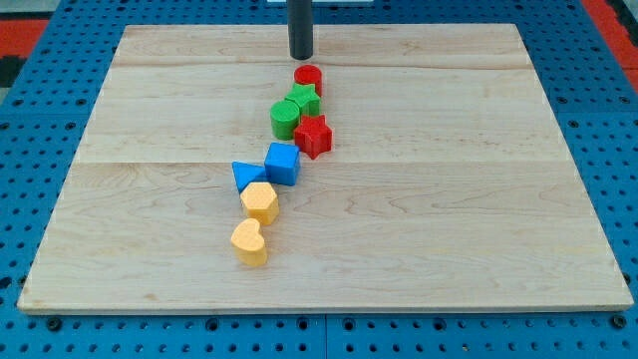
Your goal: Separate the green circle from the others blocks
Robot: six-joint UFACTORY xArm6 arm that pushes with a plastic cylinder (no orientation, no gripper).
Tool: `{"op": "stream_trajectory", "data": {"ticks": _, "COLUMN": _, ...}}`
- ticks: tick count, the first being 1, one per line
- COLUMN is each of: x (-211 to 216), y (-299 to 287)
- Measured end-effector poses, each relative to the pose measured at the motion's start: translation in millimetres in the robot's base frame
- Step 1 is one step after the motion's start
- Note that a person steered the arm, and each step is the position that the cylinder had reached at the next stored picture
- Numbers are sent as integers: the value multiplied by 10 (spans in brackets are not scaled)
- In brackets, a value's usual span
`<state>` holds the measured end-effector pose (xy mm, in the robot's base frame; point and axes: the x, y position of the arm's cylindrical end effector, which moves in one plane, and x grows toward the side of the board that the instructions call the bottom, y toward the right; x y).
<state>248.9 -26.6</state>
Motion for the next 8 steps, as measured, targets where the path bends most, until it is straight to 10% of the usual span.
{"op": "stream_trajectory", "data": {"ticks": 3, "x": 697, "y": 976}}
{"op": "stream_trajectory", "data": {"ticks": 4, "x": 1554, "y": 1435}}
{"op": "stream_trajectory", "data": {"ticks": 5, "x": 2374, "y": 1228}}
{"op": "stream_trajectory", "data": {"ticks": 8, "x": 2302, "y": -37}}
